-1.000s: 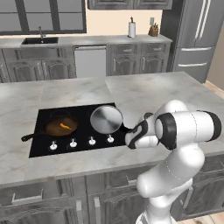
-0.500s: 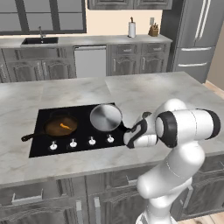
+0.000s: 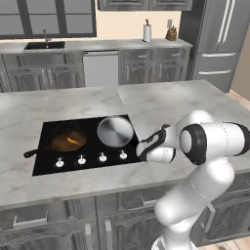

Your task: Place both pans onto different burners. Then place the bell pepper and the shrimp on different pans.

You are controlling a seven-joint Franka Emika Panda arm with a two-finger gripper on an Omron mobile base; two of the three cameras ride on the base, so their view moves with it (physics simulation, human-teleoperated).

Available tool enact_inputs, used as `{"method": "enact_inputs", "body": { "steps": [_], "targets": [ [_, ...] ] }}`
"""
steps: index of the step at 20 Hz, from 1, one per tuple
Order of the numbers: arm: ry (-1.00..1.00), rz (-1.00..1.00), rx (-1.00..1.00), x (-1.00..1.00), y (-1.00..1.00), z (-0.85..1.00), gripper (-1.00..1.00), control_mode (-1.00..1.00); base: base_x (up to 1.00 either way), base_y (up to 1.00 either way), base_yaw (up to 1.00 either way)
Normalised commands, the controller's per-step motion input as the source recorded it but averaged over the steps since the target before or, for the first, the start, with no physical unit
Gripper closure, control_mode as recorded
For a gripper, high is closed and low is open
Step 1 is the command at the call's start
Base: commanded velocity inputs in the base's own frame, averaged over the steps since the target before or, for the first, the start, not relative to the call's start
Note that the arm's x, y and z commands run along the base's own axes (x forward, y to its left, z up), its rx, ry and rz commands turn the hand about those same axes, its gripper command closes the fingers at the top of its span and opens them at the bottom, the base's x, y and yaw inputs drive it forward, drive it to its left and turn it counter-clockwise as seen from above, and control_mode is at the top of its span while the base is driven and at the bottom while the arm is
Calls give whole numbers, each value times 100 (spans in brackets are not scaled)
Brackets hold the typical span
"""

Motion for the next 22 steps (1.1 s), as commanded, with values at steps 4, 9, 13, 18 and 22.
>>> {"method": "enact_inputs", "body": {
  "steps": [4, 9, 13, 18, 22],
  "targets": [
    [3, 6, 5, 0, 0, 0, 100, -100, 0, 0, 0],
    [8, 0, 0, 5, 0, 5, 100, -100, 0, 0, 0],
    [13, 0, -5, 16, 0, 20, 100, -100, 0, 0, 0],
    [14, 0, -1, 41, 0, 16, 100, -100, 0, 0, 0],
    [16, 0, 0, 41, 0, 9, 100, -100, 0, 0, 0]
  ]
}}
